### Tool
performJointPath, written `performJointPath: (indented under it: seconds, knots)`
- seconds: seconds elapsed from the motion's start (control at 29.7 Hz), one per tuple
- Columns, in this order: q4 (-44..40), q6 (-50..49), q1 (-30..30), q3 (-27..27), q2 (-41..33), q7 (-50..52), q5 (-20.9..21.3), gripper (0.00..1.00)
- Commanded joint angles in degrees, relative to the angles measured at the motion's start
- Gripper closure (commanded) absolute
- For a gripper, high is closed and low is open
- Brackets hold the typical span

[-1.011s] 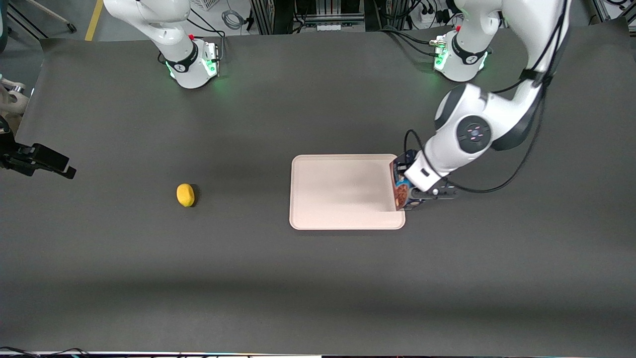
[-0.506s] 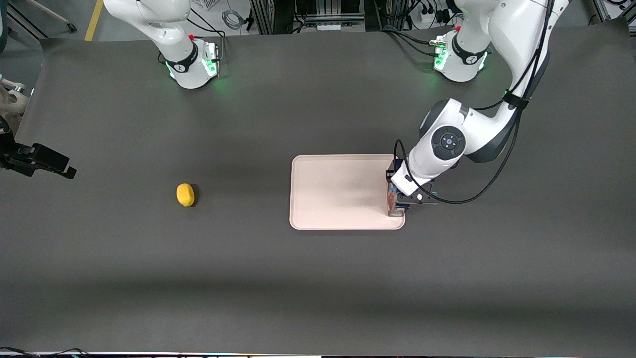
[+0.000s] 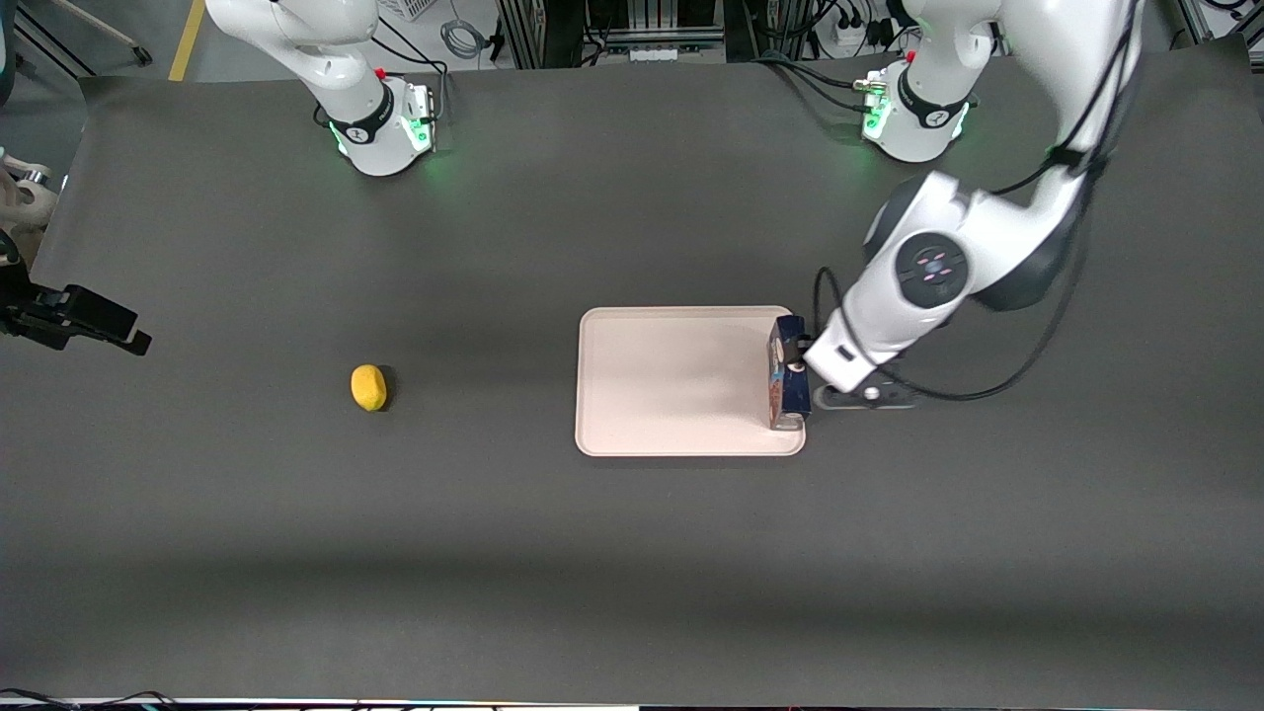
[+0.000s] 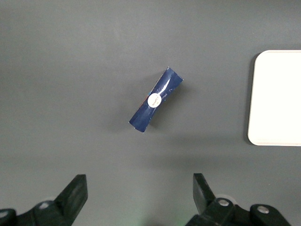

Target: Place cookie box on tray

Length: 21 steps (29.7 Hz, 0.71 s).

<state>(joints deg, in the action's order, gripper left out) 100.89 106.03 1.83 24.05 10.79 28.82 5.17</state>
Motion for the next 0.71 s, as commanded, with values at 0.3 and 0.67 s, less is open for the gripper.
performJointPath:
  seconds: [0.3, 0.67]
  knots:
    - [-6.3, -24.9, 0.8, -17.0, -15.7, -25.0, -1.7, 0.0]
    - [5.2, -17.9, 1.2, -23.9, -22.7, -33.1, -2.6, 0.0]
